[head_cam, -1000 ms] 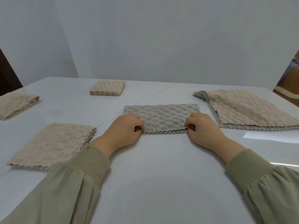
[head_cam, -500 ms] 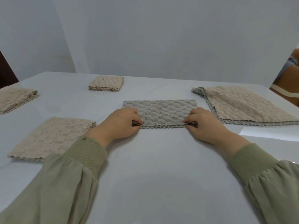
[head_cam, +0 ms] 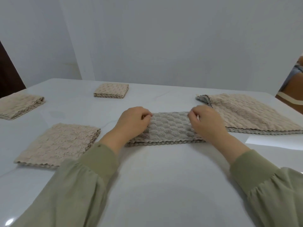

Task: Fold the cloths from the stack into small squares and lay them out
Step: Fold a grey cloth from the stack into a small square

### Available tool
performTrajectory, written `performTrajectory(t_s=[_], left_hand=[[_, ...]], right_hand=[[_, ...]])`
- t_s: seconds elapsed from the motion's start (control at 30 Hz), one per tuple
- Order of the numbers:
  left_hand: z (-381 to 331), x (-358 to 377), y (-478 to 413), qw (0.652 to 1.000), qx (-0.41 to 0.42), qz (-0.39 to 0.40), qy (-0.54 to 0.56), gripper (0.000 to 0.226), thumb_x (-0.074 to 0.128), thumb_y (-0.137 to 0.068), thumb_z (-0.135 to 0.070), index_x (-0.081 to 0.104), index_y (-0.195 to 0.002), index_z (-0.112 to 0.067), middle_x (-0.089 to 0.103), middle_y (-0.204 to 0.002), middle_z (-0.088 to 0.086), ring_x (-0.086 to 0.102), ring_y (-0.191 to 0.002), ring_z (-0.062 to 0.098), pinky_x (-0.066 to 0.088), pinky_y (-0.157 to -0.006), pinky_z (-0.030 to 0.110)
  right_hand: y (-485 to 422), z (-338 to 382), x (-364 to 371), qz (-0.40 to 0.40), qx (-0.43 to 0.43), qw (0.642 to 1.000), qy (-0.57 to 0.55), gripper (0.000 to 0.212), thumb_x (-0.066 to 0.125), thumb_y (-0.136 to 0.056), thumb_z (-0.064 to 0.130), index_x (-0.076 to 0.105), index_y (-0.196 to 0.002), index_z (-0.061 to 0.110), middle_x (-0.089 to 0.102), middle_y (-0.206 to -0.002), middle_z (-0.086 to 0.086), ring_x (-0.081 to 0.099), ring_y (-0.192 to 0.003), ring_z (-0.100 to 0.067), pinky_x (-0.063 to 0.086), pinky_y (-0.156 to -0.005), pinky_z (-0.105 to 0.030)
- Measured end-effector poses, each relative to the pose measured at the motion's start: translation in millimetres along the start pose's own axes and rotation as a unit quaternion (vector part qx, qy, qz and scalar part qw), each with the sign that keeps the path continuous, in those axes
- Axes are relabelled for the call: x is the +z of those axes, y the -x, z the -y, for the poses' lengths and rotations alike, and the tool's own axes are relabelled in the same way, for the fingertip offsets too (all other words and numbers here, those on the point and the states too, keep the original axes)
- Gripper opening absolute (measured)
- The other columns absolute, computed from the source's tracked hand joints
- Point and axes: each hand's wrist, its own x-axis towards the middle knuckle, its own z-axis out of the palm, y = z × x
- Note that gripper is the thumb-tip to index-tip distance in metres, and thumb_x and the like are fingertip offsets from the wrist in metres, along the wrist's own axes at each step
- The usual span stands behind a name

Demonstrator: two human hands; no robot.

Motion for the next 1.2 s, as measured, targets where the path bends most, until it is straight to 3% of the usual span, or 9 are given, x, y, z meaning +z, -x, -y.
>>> performTrajectory(t_s=[0.07, 0.13, 0.27, 0.4, 0.63, 0.73, 0.87, 1.03, 1.2], left_hand=[[-6.5, 16.7, -13.1, 0.997, 0.01, -0.024, -0.077, 0.034, 0.039, -0.096, -0.018, 0.062, -0.121, -0.018, 0.061, -0.123, 0.0, 0.048, -0.117, 0.019, 0.039, -0.097, 0.033], [-7.6, 33.6, -20.5, 0.99, 0.012, -0.005, -0.143, 0.038, 0.034, -0.097, -0.019, 0.054, -0.128, -0.016, 0.055, -0.133, 0.003, 0.039, -0.126, 0.024, 0.036, -0.102, 0.038], [3.3, 54.6, -18.1, 0.966, -0.023, 0.133, -0.222, 0.051, 0.018, -0.1, -0.038, 0.018, -0.149, -0.022, 0.016, -0.157, -0.001, 0.009, -0.145, 0.023, 0.008, -0.117, 0.048], [11.9, 52.0, -17.0, 0.96, -0.042, 0.15, -0.232, 0.057, 0.013, -0.098, -0.049, 0.007, -0.15, -0.028, 0.003, -0.159, -0.005, 0.0, -0.146, 0.02, -0.002, -0.115, 0.05], [25.0, 37.8, -5.3, 0.961, -0.089, 0.148, -0.216, 0.064, 0.013, -0.094, -0.059, 0.006, -0.15, -0.029, -0.001, -0.159, -0.006, -0.006, -0.146, 0.019, -0.003, -0.115, 0.052], [19.3, 32.0, -6.2, 0.966, -0.063, 0.101, -0.231, 0.06, 0.017, -0.097, -0.053, 0.013, -0.15, -0.024, 0.005, -0.159, -0.003, -0.006, -0.146, 0.022, -0.002, -0.114, 0.053], [-8.0, 41.2, -21.4, 0.983, 0.018, 0.054, -0.177, 0.051, 0.02, -0.101, -0.036, 0.015, -0.15, -0.023, 0.01, -0.159, -0.003, -0.001, -0.146, 0.021, 0.002, -0.116, 0.049], [-3.4, 61.4, -21.3, 0.96, 0.003, 0.176, -0.216, 0.055, 0.013, -0.099, -0.048, 0.003, -0.15, -0.031, -0.001, -0.159, -0.007, -0.004, -0.146, 0.02, -0.002, -0.116, 0.05], [28.3, 37.3, -13.6, 0.958, -0.031, 0.178, -0.221, 0.057, 0.012, -0.097, -0.054, 0.002, -0.149, -0.035, -0.004, -0.158, -0.009, -0.005, -0.146, 0.019, -0.002, -0.115, 0.051]], right_hand=[[-13.7, 15.0, 13.0, 0.005, 0.044, 0.999, -0.002, 0.029, 0.039, -0.093, 0.013, 0.067, -0.097, 0.005, 0.066, -0.097, -0.01, 0.054, -0.094, -0.026, 0.043, -0.081, -0.035], [-19.4, 24.3, 31.2, 0.043, 0.05, 0.998, 0.012, 0.036, 0.036, -0.095, 0.013, 0.056, -0.124, 0.007, 0.058, -0.124, -0.011, 0.048, -0.114, -0.028, 0.039, -0.095, -0.037], [-12.4, 20.8, 59.5, 0.223, 0.048, 0.969, 0.092, 0.047, 0.02, -0.101, 0.033, 0.028, -0.146, 0.02, 0.025, -0.155, -0.003, 0.021, -0.142, -0.025, 0.013, -0.116, -0.049], [-12.1, 8.0, 55.4, 0.281, 0.075, 0.951, 0.108, 0.052, 0.015, -0.1, 0.043, 0.016, -0.149, 0.028, 0.01, -0.158, 0.005, 0.009, -0.145, -0.017, 0.002, -0.115, -0.051], [-8.6, -21.1, 37.7, 0.285, 0.168, 0.934, 0.138, 0.055, 0.011, -0.099, 0.042, 0.01, -0.151, 0.023, 0.004, -0.159, 0.005, 0.002, -0.146, -0.015, -0.002, -0.114, -0.053], [-9.3, -15.2, 37.6, 0.213, 0.154, 0.953, 0.154, 0.053, 0.015, -0.099, 0.033, 0.015, -0.15, 0.016, 0.007, -0.159, -0.001, 0.004, -0.146, -0.017, 0.0, -0.114, -0.055], [-15.8, 16.5, 41.3, 0.114, 0.064, 0.986, 0.108, 0.05, 0.022, -0.1, 0.025, 0.018, -0.149, 0.015, 0.011, -0.158, -0.004, 0.007, -0.146, -0.018, 0.003, -0.116, -0.048], [-7.7, 9.5, 55.5, 0.262, 0.078, 0.954, 0.126, 0.051, 0.016, -0.1, 0.035, 0.016, -0.149, 0.024, 0.011, -0.159, 0.002, 0.01, -0.145, -0.017, 0.005, -0.115, -0.051], [-5.0, -11.3, 43.6, 0.27, 0.115, 0.946, 0.139, 0.054, 0.013, -0.099, 0.042, 0.012, -0.151, 0.026, 0.006, -0.159, 0.005, 0.005, -0.146, -0.017, 0.003, -0.115, -0.051]])
